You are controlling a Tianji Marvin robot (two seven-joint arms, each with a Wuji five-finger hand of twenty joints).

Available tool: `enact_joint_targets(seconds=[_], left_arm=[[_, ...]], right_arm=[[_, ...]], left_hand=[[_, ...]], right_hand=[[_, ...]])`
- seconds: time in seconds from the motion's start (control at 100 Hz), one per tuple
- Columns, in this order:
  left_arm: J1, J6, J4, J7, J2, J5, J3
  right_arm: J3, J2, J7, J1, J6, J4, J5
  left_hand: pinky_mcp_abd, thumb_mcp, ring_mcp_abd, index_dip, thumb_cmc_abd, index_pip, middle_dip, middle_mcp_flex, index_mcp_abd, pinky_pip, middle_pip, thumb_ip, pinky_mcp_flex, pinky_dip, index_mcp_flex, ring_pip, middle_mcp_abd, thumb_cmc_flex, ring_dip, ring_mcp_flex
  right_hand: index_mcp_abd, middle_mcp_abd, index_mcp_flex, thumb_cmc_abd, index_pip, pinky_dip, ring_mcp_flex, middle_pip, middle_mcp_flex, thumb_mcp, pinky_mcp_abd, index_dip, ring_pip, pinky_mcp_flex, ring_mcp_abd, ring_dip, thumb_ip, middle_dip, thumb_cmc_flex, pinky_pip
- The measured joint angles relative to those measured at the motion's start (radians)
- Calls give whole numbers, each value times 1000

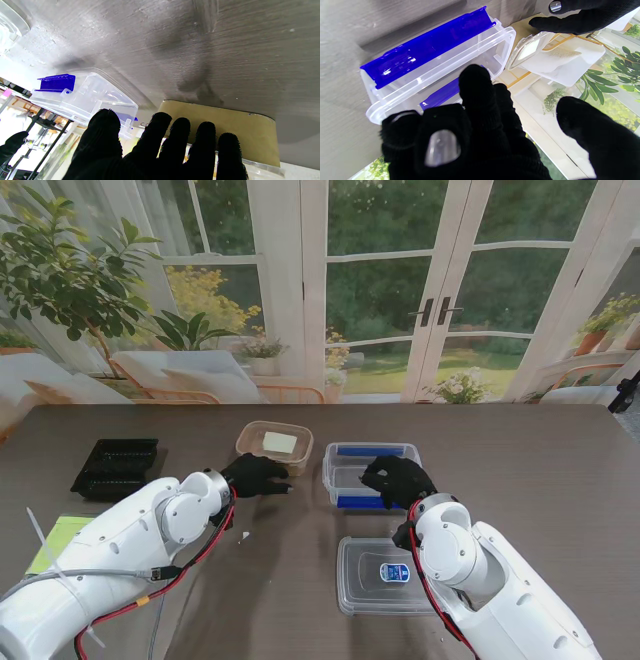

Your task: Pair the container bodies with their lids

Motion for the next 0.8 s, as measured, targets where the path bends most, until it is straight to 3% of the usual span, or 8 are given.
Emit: enact_joint_targets(seconds=[0.18,0.34,0.56,0.8], left_arm=[[-24,-6,39,3,-18,-28,31],[-41,-15,72,2,-32,-60,49],[-69,-27,118,6,-49,-85,77],[-64,-25,94,-30,-45,-93,65]], right_arm=[[1,0,4,0,-1,3,1],[1,0,4,1,-3,6,3],[2,1,7,1,-4,8,5],[3,1,11,3,-5,11,6]], left_hand=[[-2,0,-23,-7,0,-8,-24,-27,-3,-14,-14,0,0,-27,-23,-18,-8,0,-9,-27],[-41,0,-60,-13,1,-13,-47,-70,-4,-99,-17,0,-10,-42,-39,-49,-20,0,-35,-74],[-71,0,-75,-14,13,-20,-60,-93,-5,-159,-25,0,-12,-54,-50,-44,-28,16,-36,-76],[-71,0,-74,-14,13,-20,-60,-93,-5,-181,-25,0,3,-54,-50,-47,-28,16,-49,-76]], right_hand=[[0,0,0,0,0,0,0,0,0,0,0,0,0,0,0,0,0,0,0,0],[0,0,0,0,0,0,0,0,0,0,0,0,0,0,0,0,0,0,0,0],[0,1,0,0,0,0,0,0,0,0,0,0,0,0,0,0,0,0,0,0],[0,1,0,0,0,0,0,-2,0,0,0,0,0,0,1,0,0,0,0,0]])
